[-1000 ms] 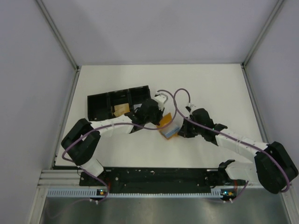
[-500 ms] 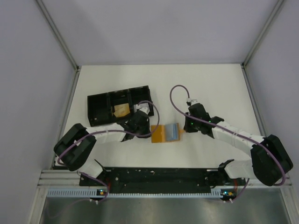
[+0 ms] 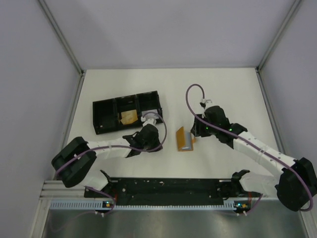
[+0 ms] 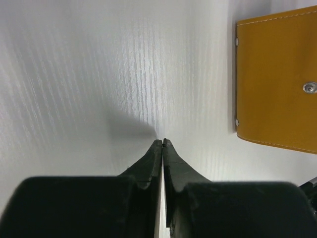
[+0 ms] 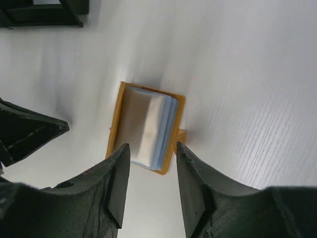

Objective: Take the credit cards out of the card holder
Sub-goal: Open the card holder at the center of the board, then remove the credit card from the card holder.

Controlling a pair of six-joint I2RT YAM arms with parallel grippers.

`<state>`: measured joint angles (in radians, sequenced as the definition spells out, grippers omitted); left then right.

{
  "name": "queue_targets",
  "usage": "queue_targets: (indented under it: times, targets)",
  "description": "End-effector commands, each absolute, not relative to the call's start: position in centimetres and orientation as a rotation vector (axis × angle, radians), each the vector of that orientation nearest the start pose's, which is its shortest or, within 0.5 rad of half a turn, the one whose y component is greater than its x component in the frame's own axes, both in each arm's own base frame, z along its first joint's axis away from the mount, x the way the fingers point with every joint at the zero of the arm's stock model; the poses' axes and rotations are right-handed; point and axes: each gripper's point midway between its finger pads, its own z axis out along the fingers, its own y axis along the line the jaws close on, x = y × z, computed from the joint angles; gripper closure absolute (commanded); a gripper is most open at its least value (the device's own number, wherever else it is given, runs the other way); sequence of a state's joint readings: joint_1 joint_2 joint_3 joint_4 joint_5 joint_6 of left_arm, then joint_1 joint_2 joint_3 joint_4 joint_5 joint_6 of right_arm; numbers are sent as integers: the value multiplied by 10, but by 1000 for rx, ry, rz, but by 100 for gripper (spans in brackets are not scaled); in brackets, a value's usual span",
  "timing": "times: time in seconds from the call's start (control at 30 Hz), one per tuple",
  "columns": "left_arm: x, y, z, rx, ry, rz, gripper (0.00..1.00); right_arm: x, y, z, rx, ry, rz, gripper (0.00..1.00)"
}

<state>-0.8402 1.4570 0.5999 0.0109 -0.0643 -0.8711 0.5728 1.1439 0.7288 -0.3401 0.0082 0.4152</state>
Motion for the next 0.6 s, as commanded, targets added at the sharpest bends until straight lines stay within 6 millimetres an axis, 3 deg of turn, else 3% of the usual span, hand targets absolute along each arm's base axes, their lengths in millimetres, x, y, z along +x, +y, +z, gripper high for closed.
queue_targets:
  times: [0.0, 0.13, 0.2, 0.27, 0.43, 0.57]
  targets:
    - [223, -275, 60, -98, 2416, -742, 86, 258, 200, 135, -192, 2304, 612, 62]
    - [226, -297, 98, -27, 2329, -825, 40, 259, 201, 115, -147, 2342, 611, 67]
    - [227, -307, 108, 0, 2316, -846, 25, 262, 205, 107, -155, 2347, 622, 70]
    - [228, -314, 109, 10, 2324, -865, 20, 262, 210, 100, -169, 2357, 646, 72]
    - [230, -327, 102, 2, 2335, -911, 20, 264, 212, 84, -175, 2393, 634, 76]
    - [226, -334, 98, 17, 2336, -962, 21, 257, 228, 89, -252, 2360, 759, 83]
